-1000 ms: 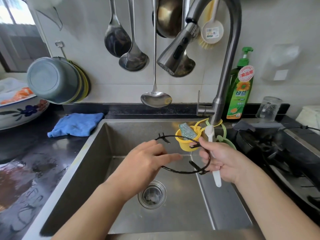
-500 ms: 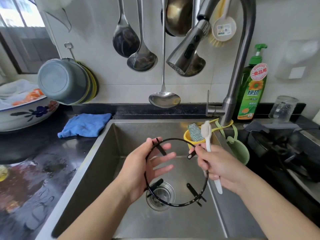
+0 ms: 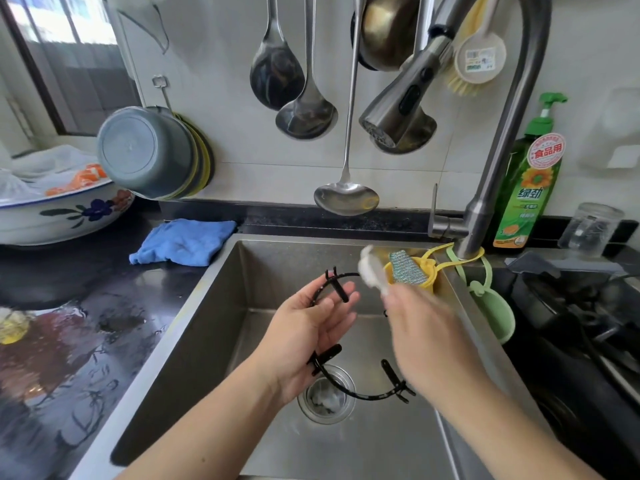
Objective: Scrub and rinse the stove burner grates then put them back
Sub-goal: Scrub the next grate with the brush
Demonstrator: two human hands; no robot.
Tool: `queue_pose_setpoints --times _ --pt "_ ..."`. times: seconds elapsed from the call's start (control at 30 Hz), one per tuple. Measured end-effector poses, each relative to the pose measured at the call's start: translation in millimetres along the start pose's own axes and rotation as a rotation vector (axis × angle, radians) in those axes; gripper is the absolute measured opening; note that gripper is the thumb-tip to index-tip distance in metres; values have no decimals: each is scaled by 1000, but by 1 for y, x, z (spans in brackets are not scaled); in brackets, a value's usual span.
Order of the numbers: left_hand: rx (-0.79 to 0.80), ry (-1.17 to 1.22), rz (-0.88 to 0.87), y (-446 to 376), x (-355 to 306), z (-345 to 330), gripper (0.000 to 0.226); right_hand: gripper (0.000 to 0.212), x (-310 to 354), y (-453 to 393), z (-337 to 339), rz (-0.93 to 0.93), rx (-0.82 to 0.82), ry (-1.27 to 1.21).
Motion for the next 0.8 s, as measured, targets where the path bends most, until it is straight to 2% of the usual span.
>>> queue_pose_setpoints --times 0.1,0.27,0.47,0.67,0.8 --pt "2 53 -23 -1 -1 0 49 29 9 5 -33 -25 167 67" --pt "175 -90 -10 3 7 -19 44 28 20 -6 -25 -31 92 8" --pt "19 42 -82 0 -6 -3 50 31 10 1 -36 -43 170 27" --pt "249 -282 -44 6 13 -33 35 28 19 -9 -16 -39 34 -52" --pt "194 -223 -45 7 13 -28 41 28 14 -3 -22 -56 103 7"
Point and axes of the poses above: each hand's wrist, its own y-axis away from the middle knuckle, its own z-axis out of the back of the hand, x = y × z, the point moved 7 cm from there along -y, towards the middle knuckle, and after that the axes turned 9 degrees about x, right-handed, at the moved point
